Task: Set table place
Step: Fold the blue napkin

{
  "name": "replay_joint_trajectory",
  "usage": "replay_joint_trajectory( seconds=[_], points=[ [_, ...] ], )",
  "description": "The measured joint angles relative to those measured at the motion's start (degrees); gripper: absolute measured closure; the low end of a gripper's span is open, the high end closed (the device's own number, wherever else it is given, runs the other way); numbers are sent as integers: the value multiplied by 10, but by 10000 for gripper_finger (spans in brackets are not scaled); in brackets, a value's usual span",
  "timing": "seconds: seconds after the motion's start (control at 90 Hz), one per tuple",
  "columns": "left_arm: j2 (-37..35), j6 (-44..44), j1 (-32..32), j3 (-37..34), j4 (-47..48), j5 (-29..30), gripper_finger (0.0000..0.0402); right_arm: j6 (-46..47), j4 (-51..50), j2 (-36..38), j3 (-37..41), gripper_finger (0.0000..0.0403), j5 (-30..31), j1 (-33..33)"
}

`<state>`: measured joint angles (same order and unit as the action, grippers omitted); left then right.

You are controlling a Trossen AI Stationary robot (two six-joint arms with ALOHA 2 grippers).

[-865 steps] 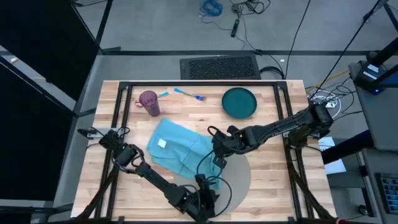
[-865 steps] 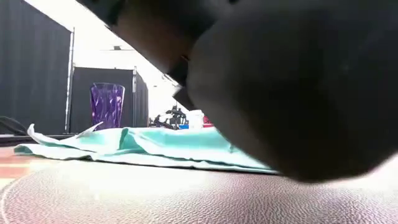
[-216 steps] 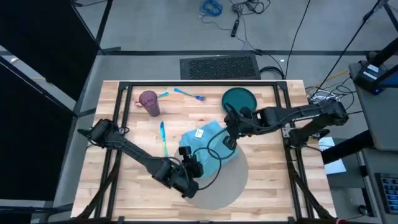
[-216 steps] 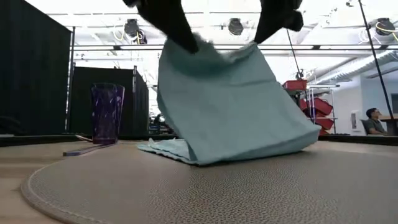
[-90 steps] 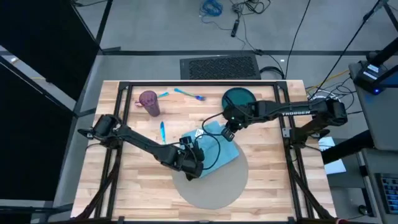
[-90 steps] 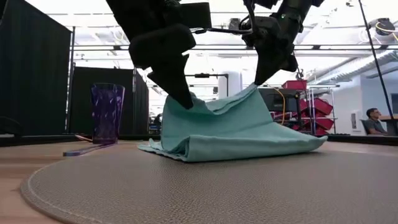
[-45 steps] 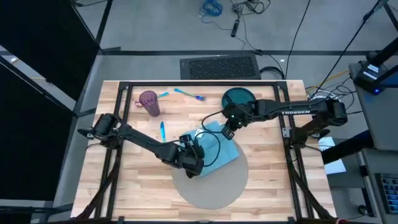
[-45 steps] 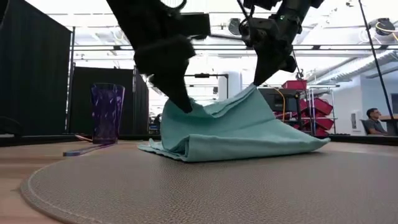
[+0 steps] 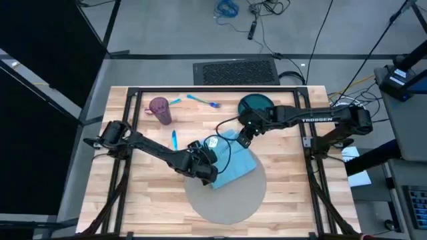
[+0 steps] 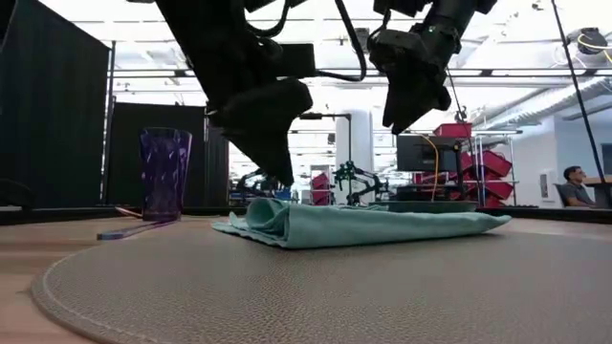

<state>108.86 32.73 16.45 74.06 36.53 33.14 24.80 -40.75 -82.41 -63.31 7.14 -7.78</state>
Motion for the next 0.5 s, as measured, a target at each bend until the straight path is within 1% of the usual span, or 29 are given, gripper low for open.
replay_joint_trajectory(
  seconds=[0.122,0.2,0.267,0.311,0.422,0.5],
  points=[
    [0,-3,-4,0,0,17,206,-19,-27,2,0,222,38,-7],
    [-2,-26,-4,6,2,18,206,-20,-48,4,0,228,39,-16],
    [-7,-64,1,23,-3,12,206,-20,-68,6,0,234,39,-22],
    [-10,-99,7,34,-6,-9,206,-20,-77,9,0,238,38,-24],
    [-12,-205,27,42,3,-96,206,-13,-103,13,0,243,35,-24],
    [-5,-281,41,41,20,-130,206,-10,-115,13,0,245,34,-20]
  ],
)
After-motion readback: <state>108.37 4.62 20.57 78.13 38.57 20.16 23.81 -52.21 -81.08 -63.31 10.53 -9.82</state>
